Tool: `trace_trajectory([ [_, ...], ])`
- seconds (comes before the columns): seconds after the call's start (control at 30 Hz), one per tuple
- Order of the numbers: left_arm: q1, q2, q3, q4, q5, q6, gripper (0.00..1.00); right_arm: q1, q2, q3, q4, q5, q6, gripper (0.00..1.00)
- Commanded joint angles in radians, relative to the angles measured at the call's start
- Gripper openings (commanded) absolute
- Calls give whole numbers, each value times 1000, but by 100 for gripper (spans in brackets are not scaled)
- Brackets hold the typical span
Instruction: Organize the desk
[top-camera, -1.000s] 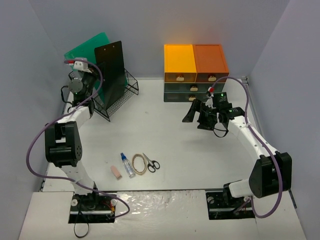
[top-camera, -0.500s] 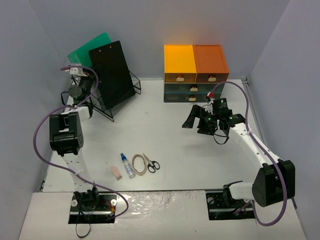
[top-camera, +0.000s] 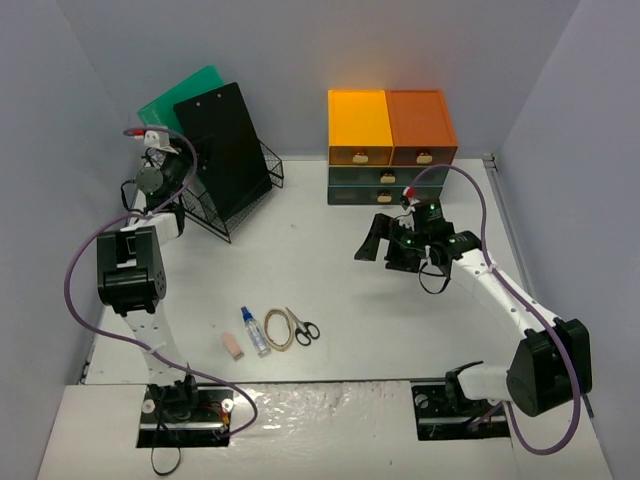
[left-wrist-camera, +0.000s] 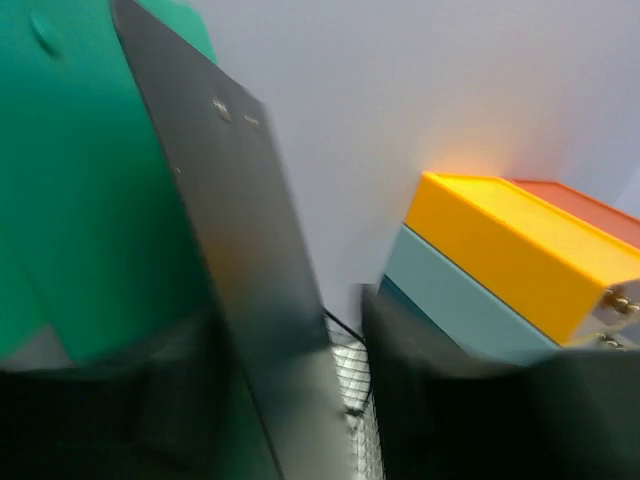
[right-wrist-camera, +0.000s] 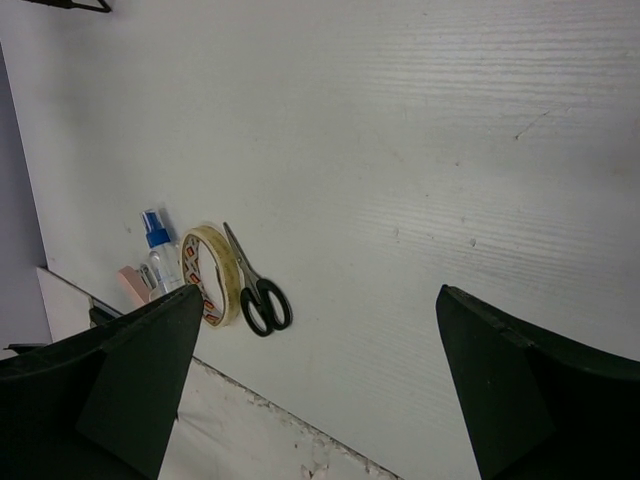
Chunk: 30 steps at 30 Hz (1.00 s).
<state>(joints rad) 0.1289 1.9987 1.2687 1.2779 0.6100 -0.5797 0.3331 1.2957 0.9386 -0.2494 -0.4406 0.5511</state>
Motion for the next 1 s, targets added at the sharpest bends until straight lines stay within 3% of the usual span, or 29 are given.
trace_trajectory([
  [0.0, -13, -143, -43, -106, 129, 38, 58, 32, -21, 35, 45, 19, 24, 100],
  [0.1, -14, -187, -78, -121, 139, 37, 71, 41, -32, 44, 44, 18, 37, 100],
  [0.27, -12, -271, -98, -240, 139, 75, 80, 44, -41, 51, 42, 7, 50, 100],
  [0.63, -8, -497, -100, -755, -34, 296, 80, 49, -81, 64, 17, -26, 56, 100],
  [0.97, -35, -763, -126, -1236, -406, 325, 81, 50, -92, 75, 13, -29, 75, 100],
])
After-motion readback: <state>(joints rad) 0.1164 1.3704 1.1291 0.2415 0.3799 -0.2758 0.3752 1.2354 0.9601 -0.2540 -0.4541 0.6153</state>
